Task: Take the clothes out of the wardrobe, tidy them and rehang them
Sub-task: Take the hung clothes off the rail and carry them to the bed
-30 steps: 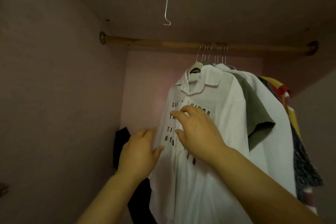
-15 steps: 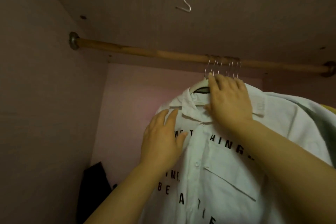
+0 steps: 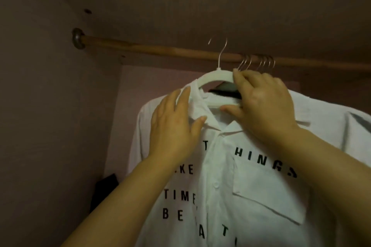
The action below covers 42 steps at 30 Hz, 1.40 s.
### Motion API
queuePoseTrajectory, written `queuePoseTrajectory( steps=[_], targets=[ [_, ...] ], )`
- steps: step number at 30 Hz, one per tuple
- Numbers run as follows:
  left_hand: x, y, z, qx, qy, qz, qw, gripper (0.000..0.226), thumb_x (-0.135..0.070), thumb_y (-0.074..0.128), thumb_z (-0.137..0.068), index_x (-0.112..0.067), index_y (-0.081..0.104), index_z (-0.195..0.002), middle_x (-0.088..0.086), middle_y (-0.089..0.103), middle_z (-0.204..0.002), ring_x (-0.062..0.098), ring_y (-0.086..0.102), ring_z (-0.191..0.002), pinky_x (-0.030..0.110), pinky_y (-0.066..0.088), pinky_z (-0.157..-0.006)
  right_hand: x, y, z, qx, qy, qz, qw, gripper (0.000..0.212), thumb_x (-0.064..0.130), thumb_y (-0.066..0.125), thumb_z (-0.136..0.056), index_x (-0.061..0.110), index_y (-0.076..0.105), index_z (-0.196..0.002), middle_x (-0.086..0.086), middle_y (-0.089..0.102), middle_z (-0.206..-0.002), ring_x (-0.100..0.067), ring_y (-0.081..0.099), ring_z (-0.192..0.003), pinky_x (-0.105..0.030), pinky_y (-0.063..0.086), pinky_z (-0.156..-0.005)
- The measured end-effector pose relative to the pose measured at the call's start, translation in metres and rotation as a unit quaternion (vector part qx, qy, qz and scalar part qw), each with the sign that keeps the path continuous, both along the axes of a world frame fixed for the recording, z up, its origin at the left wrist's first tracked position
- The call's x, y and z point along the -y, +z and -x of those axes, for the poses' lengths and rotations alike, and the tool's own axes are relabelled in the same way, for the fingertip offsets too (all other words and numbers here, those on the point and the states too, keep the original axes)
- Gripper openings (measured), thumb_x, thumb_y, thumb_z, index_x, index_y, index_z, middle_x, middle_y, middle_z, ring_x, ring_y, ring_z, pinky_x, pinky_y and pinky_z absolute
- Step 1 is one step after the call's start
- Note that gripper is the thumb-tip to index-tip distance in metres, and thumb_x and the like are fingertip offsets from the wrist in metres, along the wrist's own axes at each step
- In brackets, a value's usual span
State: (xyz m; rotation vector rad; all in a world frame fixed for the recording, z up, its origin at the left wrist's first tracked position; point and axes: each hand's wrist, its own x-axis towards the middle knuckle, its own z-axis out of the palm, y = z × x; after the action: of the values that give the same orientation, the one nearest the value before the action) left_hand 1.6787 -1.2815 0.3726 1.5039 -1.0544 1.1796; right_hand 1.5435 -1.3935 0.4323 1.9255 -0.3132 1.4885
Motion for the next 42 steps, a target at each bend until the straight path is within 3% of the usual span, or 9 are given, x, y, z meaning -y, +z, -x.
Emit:
queuePoseTrajectory(
  steps=[3,6,11,15,20,23,30,39,42],
  targets=[
    [-0.019,-0.021,0.008,-0.002,0.067,-0.023,0.997,0.082,-0.056,0.054,-0.082,-0.025,0.015,-0.148,-0.001,0.027,-0.150,0.019,0.021,-0.137,0.043,0.015,-0.112,-0.015,-0.044,0.003,-0.013,0.066,0.022,0.997,0.077,0.048,0.072,-0.071,-0.003,0.054,-0.127,-0.020,0.063,-0.114,-0.036,0.062,-0.095,-0.041,0.048,-0.077],
    [-0.042,-0.067,0.016,-0.054,0.101,-0.091,0.989,0.087,-0.060,0.059,-0.077,-0.035,0.013,-0.147,-0.010,0.032,-0.145,0.013,0.025,-0.133,0.043,0.006,-0.111,-0.028,-0.095,0.009,-0.046,0.116,-0.002,0.992,0.077,0.057,0.056,-0.074,-0.002,0.057,-0.124,-0.018,0.066,-0.109,-0.033,0.065,-0.089,-0.038,0.051,-0.071],
    [-0.082,-0.159,0.055,-0.145,0.116,-0.127,0.974,0.084,-0.054,0.068,-0.072,-0.038,0.026,-0.143,-0.008,0.042,-0.137,0.013,0.031,-0.126,0.044,0.014,-0.113,-0.044,-0.181,0.029,-0.115,0.178,-0.045,0.976,0.078,0.064,0.050,-0.080,-0.002,0.061,-0.119,-0.017,0.068,-0.100,-0.030,0.067,-0.081,-0.035,0.052,-0.063],
    [-0.128,-0.228,0.100,-0.215,0.128,-0.158,0.955,0.083,-0.056,0.065,-0.074,-0.046,0.017,-0.141,-0.009,0.040,-0.138,0.011,0.030,-0.128,0.049,0.009,-0.115,-0.065,-0.252,0.052,-0.166,0.247,-0.068,0.952,0.073,0.060,0.050,-0.080,-0.001,0.063,-0.118,-0.015,0.069,-0.100,-0.027,0.068,-0.079,-0.034,0.053,-0.064],
    [-0.187,-0.286,0.160,-0.220,0.205,-0.203,0.932,0.080,-0.051,0.072,-0.072,-0.028,0.038,-0.140,0.002,0.060,-0.111,0.024,0.055,-0.100,0.048,0.042,-0.091,-0.105,-0.314,0.089,-0.186,0.322,-0.079,0.925,0.070,0.060,0.047,-0.085,-0.001,0.064,-0.115,-0.014,0.069,-0.098,-0.026,0.068,-0.079,-0.031,0.052,-0.062],
    [-0.216,-0.307,0.196,-0.183,0.243,-0.200,0.931,0.072,-0.056,0.061,-0.074,-0.019,0.048,-0.135,0.003,0.064,-0.097,0.025,0.061,-0.085,0.043,0.049,-0.074,-0.130,-0.340,0.117,-0.204,0.337,-0.118,0.911,0.070,0.060,0.039,-0.089,0.001,0.063,-0.117,-0.013,0.068,-0.100,-0.027,0.067,-0.082,-0.033,0.052,-0.066],
    [-0.275,-0.341,0.270,-0.172,0.281,-0.193,0.924,0.068,-0.061,0.052,-0.073,-0.022,0.054,-0.129,-0.001,0.063,-0.090,0.021,0.061,-0.078,0.039,0.046,-0.071,-0.186,-0.371,0.190,-0.268,0.343,-0.187,0.880,0.082,0.033,0.087,-0.055,0.005,0.058,-0.126,-0.009,0.064,-0.105,-0.016,0.050,-0.096,-0.034,0.050,-0.075],
    [-0.383,-0.371,0.381,-0.210,0.272,-0.211,0.915,0.075,-0.050,0.079,-0.057,-0.022,0.059,-0.124,0.000,0.062,-0.086,0.023,0.062,-0.074,0.038,0.041,-0.075,-0.294,-0.394,0.301,-0.321,0.324,-0.234,0.859,0.071,0.048,0.064,-0.065,0.010,0.059,-0.126,-0.005,0.065,-0.102,-0.013,0.049,-0.090,-0.030,0.048,-0.073],
    [-0.415,-0.371,0.414,-0.218,0.289,-0.212,0.908,0.071,-0.052,0.070,-0.059,-0.024,0.060,-0.123,-0.002,0.062,-0.086,0.021,0.062,-0.075,0.039,0.045,-0.071,-0.324,-0.392,0.327,-0.337,0.335,-0.235,0.848,0.072,0.047,0.066,-0.064,0.011,0.058,-0.125,-0.004,0.066,-0.101,-0.016,0.056,-0.088,-0.030,0.049,-0.072]
  ],
)
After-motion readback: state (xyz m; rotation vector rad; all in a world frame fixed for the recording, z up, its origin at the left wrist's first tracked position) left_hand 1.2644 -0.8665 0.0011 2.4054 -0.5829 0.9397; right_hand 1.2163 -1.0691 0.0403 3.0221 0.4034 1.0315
